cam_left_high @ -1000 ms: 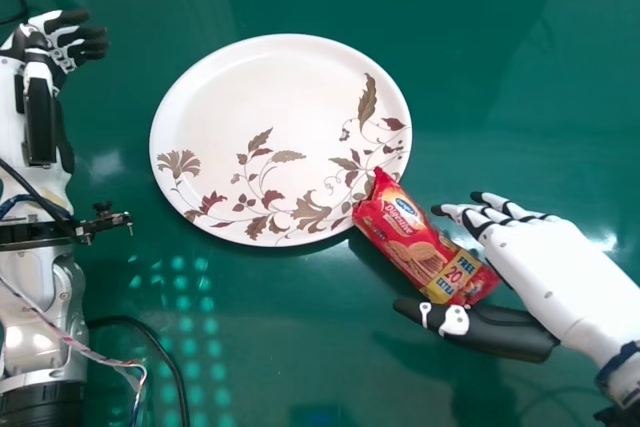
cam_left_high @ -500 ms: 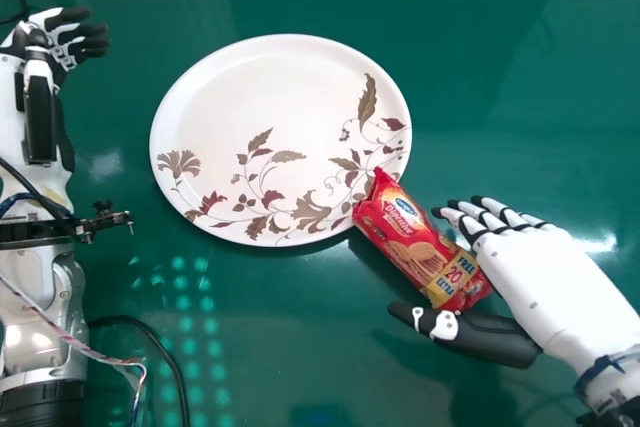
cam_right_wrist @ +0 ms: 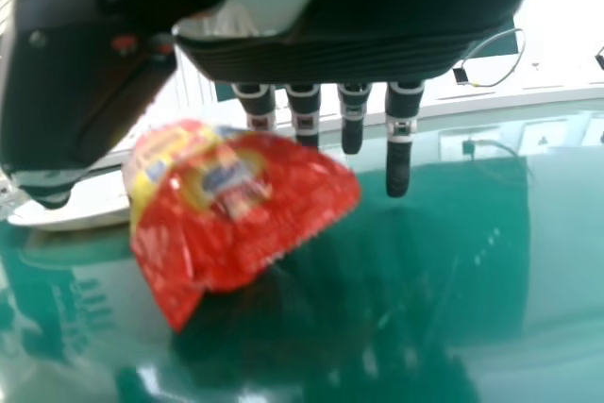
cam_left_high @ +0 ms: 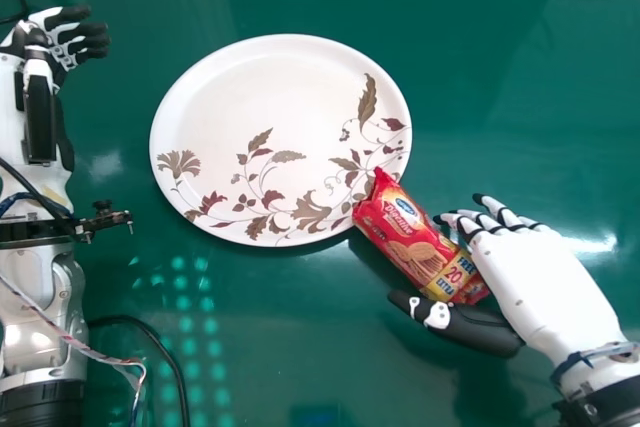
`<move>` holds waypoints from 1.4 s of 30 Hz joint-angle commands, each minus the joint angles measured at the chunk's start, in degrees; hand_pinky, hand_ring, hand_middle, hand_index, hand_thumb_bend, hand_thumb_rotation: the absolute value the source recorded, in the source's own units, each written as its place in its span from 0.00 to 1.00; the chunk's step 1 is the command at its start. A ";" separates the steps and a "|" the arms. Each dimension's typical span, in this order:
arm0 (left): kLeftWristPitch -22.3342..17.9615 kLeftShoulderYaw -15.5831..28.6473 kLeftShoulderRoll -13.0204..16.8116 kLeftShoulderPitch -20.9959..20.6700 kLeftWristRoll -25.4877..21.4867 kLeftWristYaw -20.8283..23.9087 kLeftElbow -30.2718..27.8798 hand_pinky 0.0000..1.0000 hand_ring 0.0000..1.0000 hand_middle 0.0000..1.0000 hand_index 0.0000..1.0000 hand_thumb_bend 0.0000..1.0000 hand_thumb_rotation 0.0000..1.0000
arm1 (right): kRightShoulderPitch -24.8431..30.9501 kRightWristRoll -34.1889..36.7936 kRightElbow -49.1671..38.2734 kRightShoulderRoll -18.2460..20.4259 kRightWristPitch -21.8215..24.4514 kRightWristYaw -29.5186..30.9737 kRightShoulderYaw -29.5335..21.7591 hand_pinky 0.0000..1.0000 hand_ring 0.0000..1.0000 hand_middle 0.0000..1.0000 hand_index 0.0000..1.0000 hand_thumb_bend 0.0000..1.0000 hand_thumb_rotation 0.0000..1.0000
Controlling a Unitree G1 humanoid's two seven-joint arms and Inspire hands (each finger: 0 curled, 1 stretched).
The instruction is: Pick up biscuit and place it in the plate
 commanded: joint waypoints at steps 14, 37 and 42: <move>-0.50 0.67 0.82 -0.25 -2.65 -1.12 -0.37 0.60 0.61 0.62 0.68 0.09 0.18 | -2.22 -6.04 16.03 -0.38 -7.85 -33.11 3.19 0.28 0.40 0.43 0.52 0.52 0.00; -0.13 0.74 0.62 0.64 -3.02 -1.29 -1.18 0.60 0.61 0.62 0.68 0.09 0.14 | -2.96 -7.48 19.80 -3.05 -7.40 -45.97 2.70 0.31 0.44 0.47 0.48 0.50 0.00; -0.39 0.57 0.53 0.59 -2.46 -1.15 -0.59 0.61 0.61 0.63 0.68 0.10 0.15 | -4.62 -4.67 16.74 -2.87 -5.46 -42.69 1.21 0.41 0.45 0.48 0.48 0.50 0.00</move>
